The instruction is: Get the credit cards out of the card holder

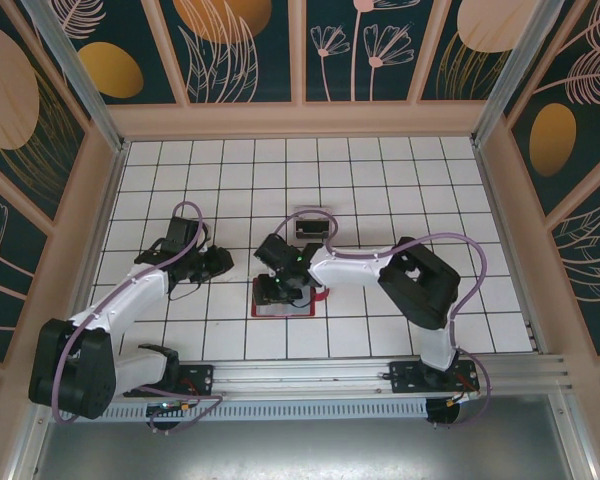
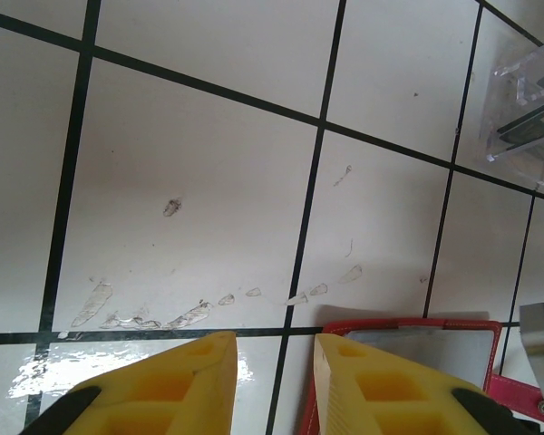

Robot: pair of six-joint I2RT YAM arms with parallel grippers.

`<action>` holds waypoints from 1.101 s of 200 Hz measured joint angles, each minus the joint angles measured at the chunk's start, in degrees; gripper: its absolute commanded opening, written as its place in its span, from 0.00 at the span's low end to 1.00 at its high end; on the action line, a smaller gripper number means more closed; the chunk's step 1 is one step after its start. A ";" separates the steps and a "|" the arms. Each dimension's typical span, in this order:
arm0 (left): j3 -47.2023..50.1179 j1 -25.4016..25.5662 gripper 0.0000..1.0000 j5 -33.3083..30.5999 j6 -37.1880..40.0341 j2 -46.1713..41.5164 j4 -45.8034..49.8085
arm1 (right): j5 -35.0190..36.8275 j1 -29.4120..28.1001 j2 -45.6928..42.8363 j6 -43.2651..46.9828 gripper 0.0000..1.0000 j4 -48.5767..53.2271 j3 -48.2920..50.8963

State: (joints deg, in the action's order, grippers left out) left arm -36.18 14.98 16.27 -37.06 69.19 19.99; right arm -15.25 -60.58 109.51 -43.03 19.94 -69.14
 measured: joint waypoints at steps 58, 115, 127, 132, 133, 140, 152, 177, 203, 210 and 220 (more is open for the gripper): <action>0.00 0.00 0.30 0.46 0.00 0.63 0.00 | 5.95 -0.35 -1.38 -1.51 0.39 6.54 0.31; 0.00 0.00 0.30 1.84 -0.02 0.63 -0.09 | 12.35 -2.12 -1.33 -2.99 0.48 14.27 -2.25; 0.00 0.00 0.31 2.21 -0.02 0.63 -0.13 | 13.81 -2.58 -1.25 -3.28 0.49 16.13 -3.15; 0.00 0.00 0.31 2.36 -0.02 0.63 -0.20 | 14.34 -2.73 -1.22 -3.43 0.49 16.81 -3.48; 0.00 0.00 0.30 2.43 -0.02 0.63 -0.22 | 14.43 -2.75 -1.20 -3.43 0.49 16.87 -3.52; 0.00 0.00 0.30 2.69 -0.02 0.63 -0.28 | 15.26 -2.97 -1.09 -3.67 0.50 17.77 -3.98; 0.00 0.00 0.30 2.86 -0.02 0.63 -0.31 | 16.35 -3.28 -0.94 -3.98 0.50 19.06 -4.61; 0.00 0.00 0.31 3.04 -0.02 1.14 -0.44 | 18.43 -3.63 -0.90 -4.50 0.51 21.59 -5.60; 0.00 0.00 0.32 3.43 -0.02 1.73 -0.44 | 20.09 -3.65 -0.90 -5.46 0.54 23.43 -6.12; 0.00 0.00 0.32 3.50 0.00 1.81 -0.46 | 20.39 -3.65 -0.90 -5.55 0.55 23.85 -6.12; 0.00 0.00 0.32 3.72 0.00 1.90 -0.44 | 20.74 -3.67 -0.90 -5.60 0.55 24.39 -6.12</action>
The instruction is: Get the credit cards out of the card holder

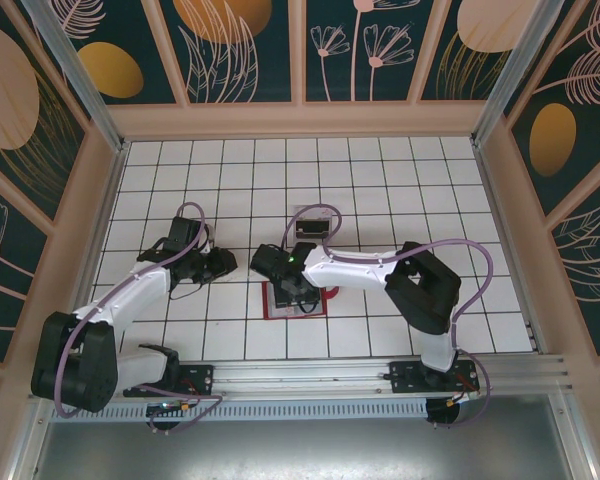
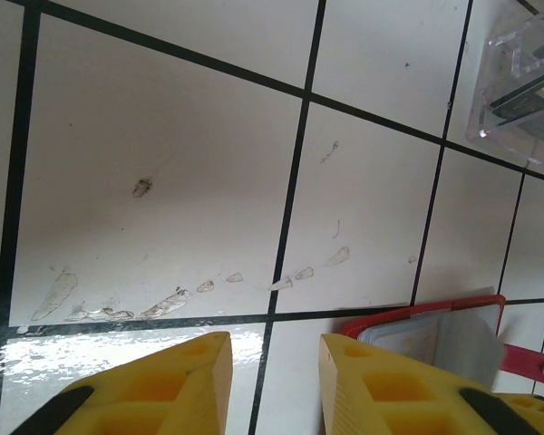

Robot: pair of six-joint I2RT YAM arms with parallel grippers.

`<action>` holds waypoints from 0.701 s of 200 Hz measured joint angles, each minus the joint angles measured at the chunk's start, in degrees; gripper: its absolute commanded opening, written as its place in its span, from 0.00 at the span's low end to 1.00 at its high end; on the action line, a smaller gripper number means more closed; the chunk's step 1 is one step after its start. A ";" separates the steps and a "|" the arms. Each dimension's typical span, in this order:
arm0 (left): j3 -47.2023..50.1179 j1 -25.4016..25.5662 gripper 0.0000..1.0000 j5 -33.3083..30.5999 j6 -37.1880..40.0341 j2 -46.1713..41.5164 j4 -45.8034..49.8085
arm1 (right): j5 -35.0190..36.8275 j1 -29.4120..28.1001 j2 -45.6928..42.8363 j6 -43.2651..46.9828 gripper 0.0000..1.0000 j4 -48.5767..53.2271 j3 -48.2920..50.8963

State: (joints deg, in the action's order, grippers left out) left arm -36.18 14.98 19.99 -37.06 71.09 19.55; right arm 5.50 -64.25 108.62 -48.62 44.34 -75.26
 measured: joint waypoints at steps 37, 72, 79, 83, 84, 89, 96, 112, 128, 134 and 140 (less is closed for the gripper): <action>0.00 0.00 0.32 0.63 0.00 0.44 -0.02 | 2.45 0.00 -0.04 -0.68 0.57 2.27 0.00; -0.02 0.00 0.32 0.96 0.00 0.98 0.00 | 4.28 0.07 -0.90 -1.33 0.58 3.85 0.52; -0.02 0.02 0.32 1.11 0.00 1.11 0.00 | 4.63 0.17 -1.51 -1.31 0.58 3.96 1.07; -0.02 0.02 0.32 1.18 0.00 1.22 0.00 | 4.76 0.20 -1.84 -1.33 0.57 4.02 1.36; -0.02 0.02 0.32 1.20 0.00 1.25 0.00 | 4.85 0.24 -1.95 -1.33 0.57 4.07 1.49; -0.02 0.15 0.32 1.31 0.00 1.38 -0.02 | 5.01 0.33 -2.43 -1.33 0.58 4.15 1.92; -0.02 0.42 0.32 1.40 0.00 1.64 -0.02 | 5.14 0.57 -3.02 -1.31 0.58 4.17 2.51; -0.02 1.84 0.32 1.60 -0.04 2.49 -0.02 | 5.31 1.60 -4.48 -1.31 0.58 4.17 4.20; -0.02 4.15 0.32 1.73 -0.48 3.37 -0.15 | 5.42 2.84 -5.92 -1.27 0.57 4.15 5.66; -0.02 5.35 0.32 1.75 -0.74 3.76 -0.35 | 5.40 3.34 -6.45 -1.25 0.57 4.13 6.14; -0.02 6.40 0.31 1.77 -1.11 4.07 -0.61 | 5.38 3.80 -7.02 -1.20 0.57 3.87 6.67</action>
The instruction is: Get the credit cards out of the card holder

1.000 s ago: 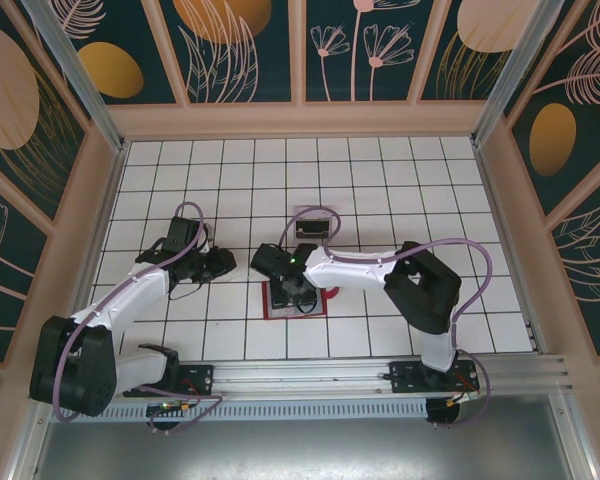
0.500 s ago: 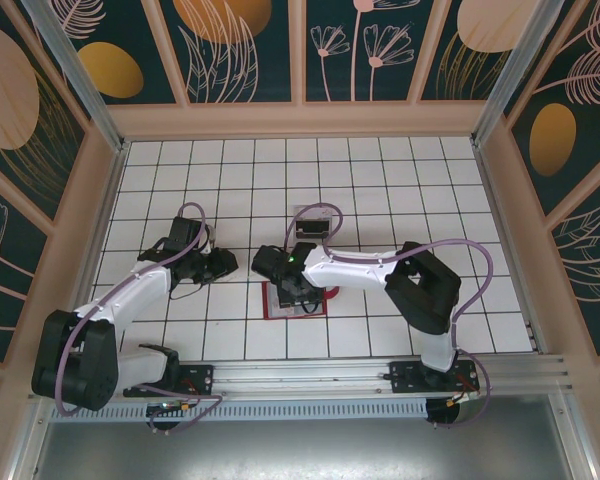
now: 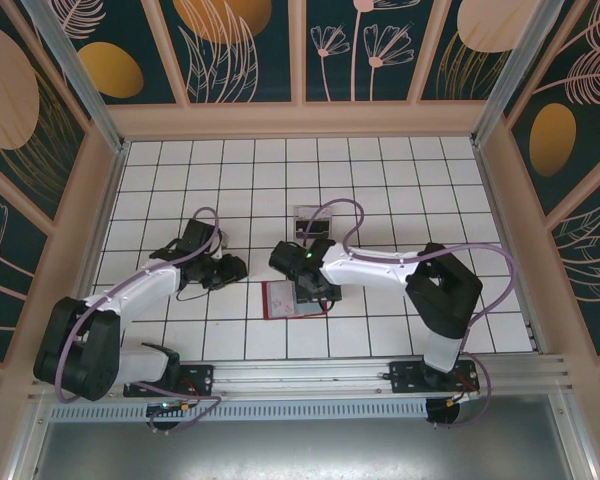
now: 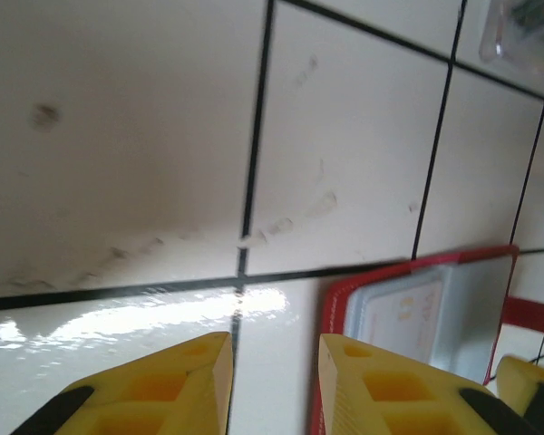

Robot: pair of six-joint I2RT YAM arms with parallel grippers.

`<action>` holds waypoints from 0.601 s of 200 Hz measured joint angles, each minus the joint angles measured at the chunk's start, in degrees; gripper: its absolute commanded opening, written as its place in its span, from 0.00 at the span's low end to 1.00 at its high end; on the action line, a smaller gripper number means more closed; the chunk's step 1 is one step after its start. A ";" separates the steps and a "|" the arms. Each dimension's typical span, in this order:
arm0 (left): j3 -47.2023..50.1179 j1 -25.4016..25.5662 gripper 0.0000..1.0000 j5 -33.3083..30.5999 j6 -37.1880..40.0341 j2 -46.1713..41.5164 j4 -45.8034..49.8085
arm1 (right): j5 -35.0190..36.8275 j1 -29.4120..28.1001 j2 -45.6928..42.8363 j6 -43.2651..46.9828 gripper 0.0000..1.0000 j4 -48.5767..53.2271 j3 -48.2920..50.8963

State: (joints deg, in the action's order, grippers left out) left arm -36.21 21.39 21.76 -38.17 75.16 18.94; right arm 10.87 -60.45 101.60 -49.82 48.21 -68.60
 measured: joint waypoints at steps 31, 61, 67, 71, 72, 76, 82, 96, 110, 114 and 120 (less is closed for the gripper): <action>0.00 5.62 0.29 0.15 -2.47 1.75 -2.08 | -2.93 2.40 -4.59 1.44 0.53 -4.92 3.98; 0.00 8.66 0.24 0.11 -5.05 1.95 -3.89 | -9.97 4.66 -8.39 2.34 0.48 -13.79 7.87; 0.00 9.14 0.23 0.11 -5.64 1.95 -4.31 | -11.47 5.01 -8.66 2.56 0.47 -15.65 8.46; 0.00 9.46 0.22 0.11 -6.14 1.95 -4.59 | -12.37 5.20 -8.72 2.80 0.46 -16.70 8.81; 0.00 9.53 0.22 0.11 -6.19 1.95 -4.68 | -12.68 5.29 -8.74 2.91 0.45 -17.11 8.94; 0.00 9.88 0.21 0.09 -6.51 1.99 -5.01 | -13.66 5.44 -8.76 2.89 0.45 -18.27 9.31; 0.00 10.40 0.20 0.11 -6.86 2.10 -5.53 | -15.21 5.73 -8.76 3.06 0.43 -20.09 9.97; 0.00 11.93 0.18 0.11 -7.80 2.80 -6.40 | -18.40 6.12 -8.76 3.48 0.39 -23.37 11.26; 0.00 13.25 0.16 0.13 -8.92 3.76 -7.39 | -21.22 6.43 -8.76 3.50 0.33 -26.16 12.13; 0.00 13.57 0.16 0.17 -9.14 4.02 -7.67 | -21.86 6.51 -8.76 3.39 0.32 -26.91 12.33; 0.00 14.01 0.15 0.17 -9.75 4.44 -8.26 | -23.02 6.71 -8.74 3.37 0.28 -28.15 12.68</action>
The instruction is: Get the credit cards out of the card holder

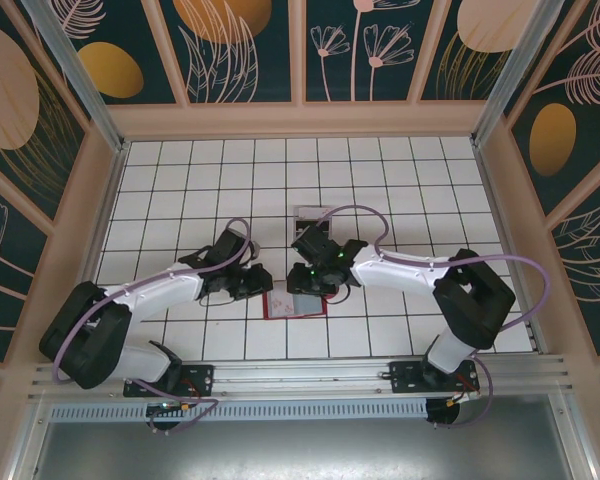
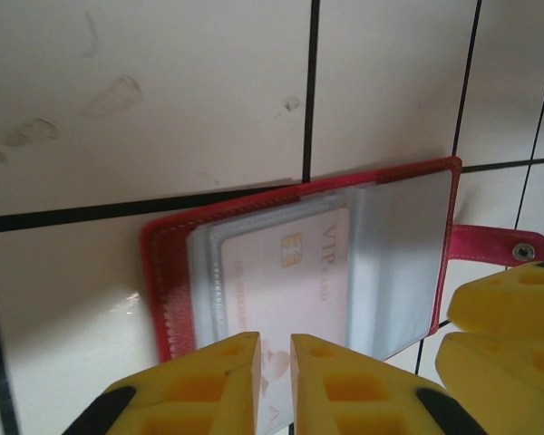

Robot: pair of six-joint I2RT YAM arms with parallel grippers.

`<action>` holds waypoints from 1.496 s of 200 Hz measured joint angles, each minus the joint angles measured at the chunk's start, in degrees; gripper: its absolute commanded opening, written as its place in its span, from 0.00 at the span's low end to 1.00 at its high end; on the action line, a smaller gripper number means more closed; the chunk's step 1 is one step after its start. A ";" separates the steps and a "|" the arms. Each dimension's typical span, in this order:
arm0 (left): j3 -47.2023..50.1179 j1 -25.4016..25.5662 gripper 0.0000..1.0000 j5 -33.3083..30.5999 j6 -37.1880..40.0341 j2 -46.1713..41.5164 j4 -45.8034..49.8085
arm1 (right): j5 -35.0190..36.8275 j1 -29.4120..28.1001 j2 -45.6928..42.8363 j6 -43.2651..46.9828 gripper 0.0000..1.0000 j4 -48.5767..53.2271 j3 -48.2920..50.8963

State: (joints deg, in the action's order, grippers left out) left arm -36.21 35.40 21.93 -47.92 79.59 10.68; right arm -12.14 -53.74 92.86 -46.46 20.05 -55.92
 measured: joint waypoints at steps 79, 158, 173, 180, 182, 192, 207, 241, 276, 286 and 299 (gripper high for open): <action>0.22 2.14 0.11 0.17 -2.82 3.43 -4.04 | -7.37 1.20 3.13 0.28 0.17 -7.30 2.10; 1.70 2.12 0.09 0.13 -2.78 4.94 -4.13 | -9.40 1.20 6.12 0.04 0.28 -10.38 2.10; 1.70 2.12 0.08 0.13 -2.78 4.94 -4.15 | -9.40 1.20 6.67 0.07 0.28 -10.49 2.10; 1.70 2.12 0.08 0.13 -2.75 4.94 -4.13 | -9.40 1.20 6.86 0.07 0.28 -10.47 2.10; 1.70 2.12 0.08 0.13 -2.75 4.94 -4.13 | -9.40 1.20 6.93 0.07 0.28 -10.47 2.10; 1.70 2.12 0.08 0.11 -2.75 4.94 -4.11 | -9.40 1.20 7.21 0.07 0.29 -10.47 2.10; 1.70 2.12 0.08 0.11 -2.73 4.94 -4.11 | -9.35 1.20 7.45 0.07 0.29 -10.47 2.10; 1.70 2.12 0.09 0.02 -2.71 4.94 -4.09 | -8.83 1.20 7.43 0.09 0.29 -10.10 2.08; 1.70 2.12 0.12 -0.09 -2.34 4.94 -4.04 | -7.87 1.14 7.41 0.17 0.29 -9.25 2.01; 1.70 2.12 0.13 -0.09 -2.27 4.90 -4.02 | -7.61 1.14 7.39 0.33 0.30 -9.11 2.01; 1.68 2.12 0.14 -0.11 -2.21 4.87 -4.04 | -7.37 1.14 7.37 0.68 0.30 -9.01 1.99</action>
State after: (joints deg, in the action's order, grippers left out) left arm -34.52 37.52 21.82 -50.13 84.47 6.63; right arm -19.51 -52.60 100.22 -45.78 11.05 -53.93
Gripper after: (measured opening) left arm 0.133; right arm 0.296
